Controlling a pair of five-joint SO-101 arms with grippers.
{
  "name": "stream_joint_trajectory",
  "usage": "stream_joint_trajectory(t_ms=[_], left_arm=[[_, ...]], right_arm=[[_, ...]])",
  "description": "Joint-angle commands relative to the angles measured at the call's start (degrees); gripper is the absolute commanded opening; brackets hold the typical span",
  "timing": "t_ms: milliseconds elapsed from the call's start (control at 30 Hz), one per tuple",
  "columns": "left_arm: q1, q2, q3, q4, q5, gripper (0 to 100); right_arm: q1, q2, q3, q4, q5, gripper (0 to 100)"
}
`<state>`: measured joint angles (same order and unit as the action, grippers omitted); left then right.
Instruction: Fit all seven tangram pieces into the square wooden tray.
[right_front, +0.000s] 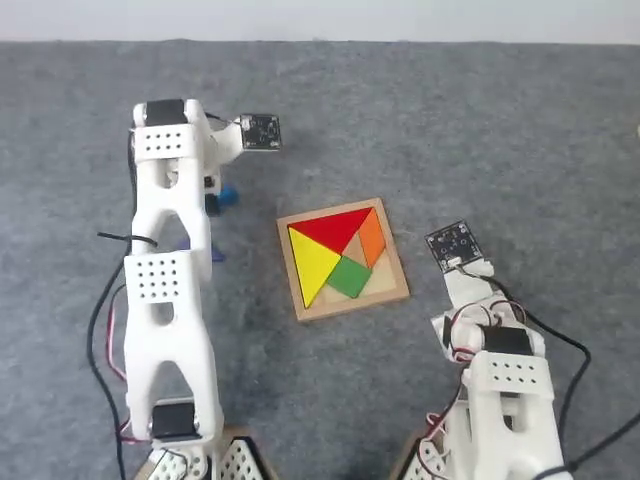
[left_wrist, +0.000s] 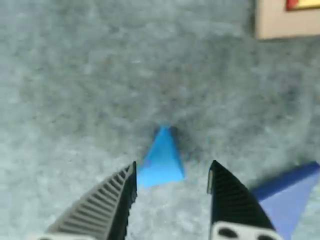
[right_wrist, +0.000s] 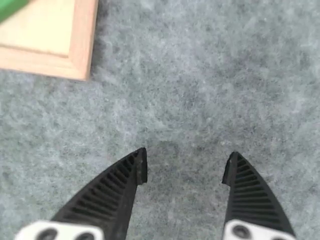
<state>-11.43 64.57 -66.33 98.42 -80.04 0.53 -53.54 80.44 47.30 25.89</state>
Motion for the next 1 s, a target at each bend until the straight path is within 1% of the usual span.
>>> stream_joint_trajectory(t_ms=[0, 100, 200, 267, 500, 633, 967], left_arm=[[-0.4, -0.9, 0.5, 2.1, -1.8, 23], [-1.3, -0.9, 0.5, 2.1, -1.8, 22], [-2.4, -0.1, 0.5, 2.0, -1.7, 18], [-2.5, 1.7, 0.4, 1.9, -1.8, 17], [-2.0, 4.0, -1.3, 1.9, -1.5, 17], [-1.8, 4.3, -3.7, 1.9, -1.3, 21], [-0.4, 4.5, -7.6, 1.8, -1.3, 22]], right_arm=[[0.4, -1.1, -0.2, -1.2, 0.6, 25.3], [0.4, -1.1, -0.3, -1.2, 0.6, 25.3], [0.4, -1.3, -0.3, -1.0, 0.6, 25.3], [0.4, -1.3, -0.3, -1.0, 0.6, 25.3], [0.4, -1.3, -0.3, -1.0, 0.6, 25.3], [0.4, -1.3, -0.3, -1.1, 0.6, 25.3], [0.4, -1.3, -0.4, -1.2, 0.6, 25.3]])
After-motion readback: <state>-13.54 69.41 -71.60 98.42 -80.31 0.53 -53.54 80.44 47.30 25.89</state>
